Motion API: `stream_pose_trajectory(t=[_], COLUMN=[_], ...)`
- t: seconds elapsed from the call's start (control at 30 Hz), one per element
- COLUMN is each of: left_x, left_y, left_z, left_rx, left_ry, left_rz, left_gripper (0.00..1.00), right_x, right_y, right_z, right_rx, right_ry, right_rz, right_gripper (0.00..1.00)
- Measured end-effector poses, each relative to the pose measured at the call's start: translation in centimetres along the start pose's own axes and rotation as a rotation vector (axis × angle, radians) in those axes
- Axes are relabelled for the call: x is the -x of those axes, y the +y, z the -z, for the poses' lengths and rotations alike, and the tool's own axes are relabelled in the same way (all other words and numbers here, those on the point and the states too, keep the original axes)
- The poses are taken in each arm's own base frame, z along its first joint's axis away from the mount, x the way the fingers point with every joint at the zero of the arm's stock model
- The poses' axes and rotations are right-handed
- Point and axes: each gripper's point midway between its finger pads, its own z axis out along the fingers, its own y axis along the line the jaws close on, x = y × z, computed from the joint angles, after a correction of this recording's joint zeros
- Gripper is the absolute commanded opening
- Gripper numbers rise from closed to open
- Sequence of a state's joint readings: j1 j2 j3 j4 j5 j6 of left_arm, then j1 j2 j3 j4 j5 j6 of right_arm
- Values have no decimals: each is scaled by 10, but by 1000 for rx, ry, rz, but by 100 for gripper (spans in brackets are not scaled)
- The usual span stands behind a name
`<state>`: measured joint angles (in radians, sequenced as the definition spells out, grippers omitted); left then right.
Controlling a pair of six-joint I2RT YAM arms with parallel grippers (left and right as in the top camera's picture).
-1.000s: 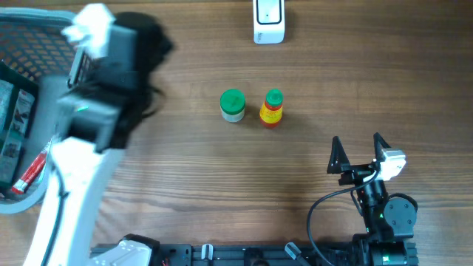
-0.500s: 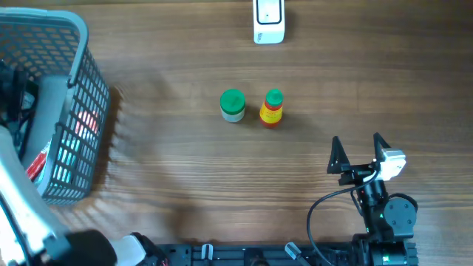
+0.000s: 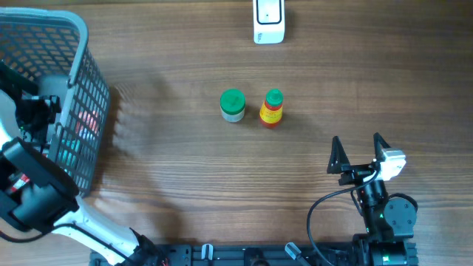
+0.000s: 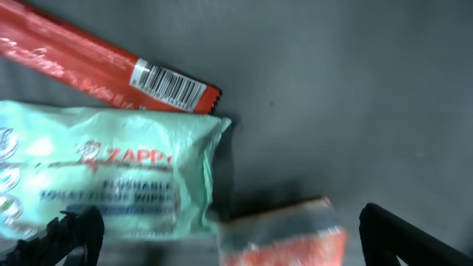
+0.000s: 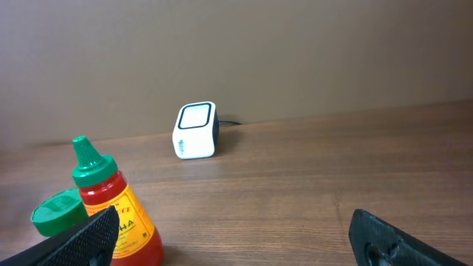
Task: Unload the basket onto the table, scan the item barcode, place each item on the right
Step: 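Reach into the basket and grasp the mint-green wipes pack with left gripper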
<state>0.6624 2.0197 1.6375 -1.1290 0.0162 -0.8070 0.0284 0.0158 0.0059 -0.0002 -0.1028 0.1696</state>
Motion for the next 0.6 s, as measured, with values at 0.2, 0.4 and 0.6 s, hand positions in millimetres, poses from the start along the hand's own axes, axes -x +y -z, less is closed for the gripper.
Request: stream_pose_trajectory(t=[0.2,0.4,0.6], left_x=[3,-3,0], left_y=[9,24,34], left_z=[-17,-22,-31], left_rx=[69,146,191], left_ry=[-1,24,-2], left_rz=[6,5,0], left_gripper=[88,84,73], right_x=[0,0,0], right_y=[0,0,0], right_z=[0,0,0], right_rx=[0,0,0], right_ry=[0,0,0], right_rz=[0,0,0], right_gripper=[100,100,100])
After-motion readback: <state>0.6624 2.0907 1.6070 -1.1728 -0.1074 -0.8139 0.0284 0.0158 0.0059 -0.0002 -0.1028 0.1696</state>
